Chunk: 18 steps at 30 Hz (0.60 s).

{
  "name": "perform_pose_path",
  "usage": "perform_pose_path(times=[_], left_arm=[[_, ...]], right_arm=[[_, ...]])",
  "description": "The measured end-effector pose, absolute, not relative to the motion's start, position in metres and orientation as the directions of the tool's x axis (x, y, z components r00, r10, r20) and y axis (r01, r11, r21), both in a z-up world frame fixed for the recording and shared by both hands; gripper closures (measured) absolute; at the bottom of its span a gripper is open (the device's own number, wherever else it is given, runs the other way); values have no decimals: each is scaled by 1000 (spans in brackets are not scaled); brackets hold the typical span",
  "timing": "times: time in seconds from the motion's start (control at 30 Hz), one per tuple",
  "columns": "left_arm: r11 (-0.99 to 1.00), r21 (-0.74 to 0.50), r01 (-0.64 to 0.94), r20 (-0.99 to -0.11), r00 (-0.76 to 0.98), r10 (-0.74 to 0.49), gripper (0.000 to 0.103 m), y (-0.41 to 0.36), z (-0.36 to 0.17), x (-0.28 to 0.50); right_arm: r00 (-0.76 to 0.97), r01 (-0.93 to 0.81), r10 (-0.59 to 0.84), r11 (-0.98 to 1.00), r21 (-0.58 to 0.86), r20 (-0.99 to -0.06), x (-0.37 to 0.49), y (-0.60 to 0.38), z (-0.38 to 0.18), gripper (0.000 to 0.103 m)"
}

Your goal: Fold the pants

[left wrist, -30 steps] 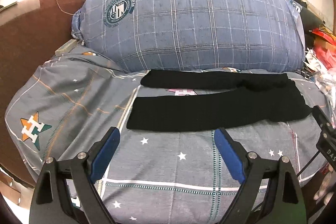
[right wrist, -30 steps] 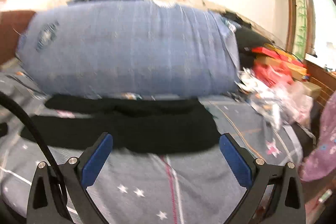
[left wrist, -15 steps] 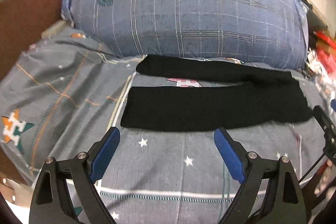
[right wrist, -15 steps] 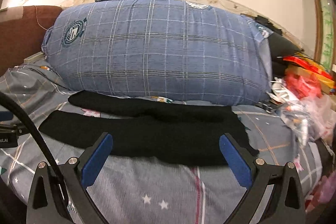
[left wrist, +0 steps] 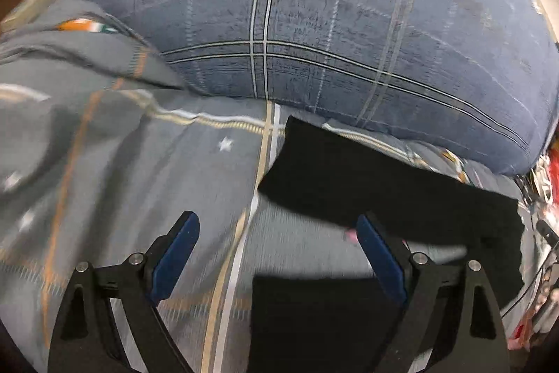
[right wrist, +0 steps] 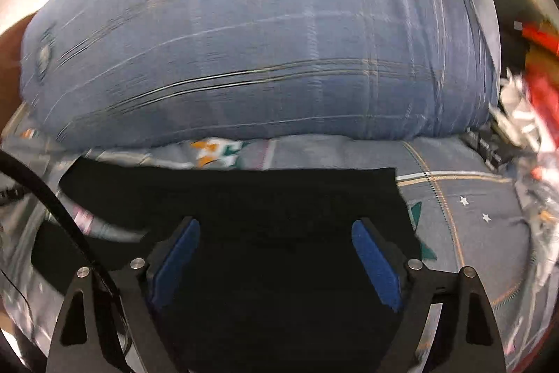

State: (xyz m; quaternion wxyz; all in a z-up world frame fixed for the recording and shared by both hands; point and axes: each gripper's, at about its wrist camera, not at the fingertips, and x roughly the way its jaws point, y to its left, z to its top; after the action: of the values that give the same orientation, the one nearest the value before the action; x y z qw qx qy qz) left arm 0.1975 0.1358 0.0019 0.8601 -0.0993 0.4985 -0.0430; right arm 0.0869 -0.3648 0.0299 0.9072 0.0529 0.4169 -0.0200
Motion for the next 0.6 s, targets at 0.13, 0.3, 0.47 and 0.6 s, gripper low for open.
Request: perform_pose_path(times=[0.13,0.3,0.47,0.6], left_arm=[[975,-220,-8,-876,442,-194,12,126,-27,248],[970,-240,26,-890,394,-230,12,112,-56,295],[973,-161,163,-907,366,-211,12,80,-67,311],[958,-122,261,-903,371,-216,87,59,-56,306]], right_arm=[[622,159,-6,980,119,-783,124,-417,22,12],[550,151,16,981,119,-835,164,-440,3,11],[448,93,45,991,96,-893,198,-436,-28,11],[394,83,13,995,50,-919,211,-427,-50,37]])
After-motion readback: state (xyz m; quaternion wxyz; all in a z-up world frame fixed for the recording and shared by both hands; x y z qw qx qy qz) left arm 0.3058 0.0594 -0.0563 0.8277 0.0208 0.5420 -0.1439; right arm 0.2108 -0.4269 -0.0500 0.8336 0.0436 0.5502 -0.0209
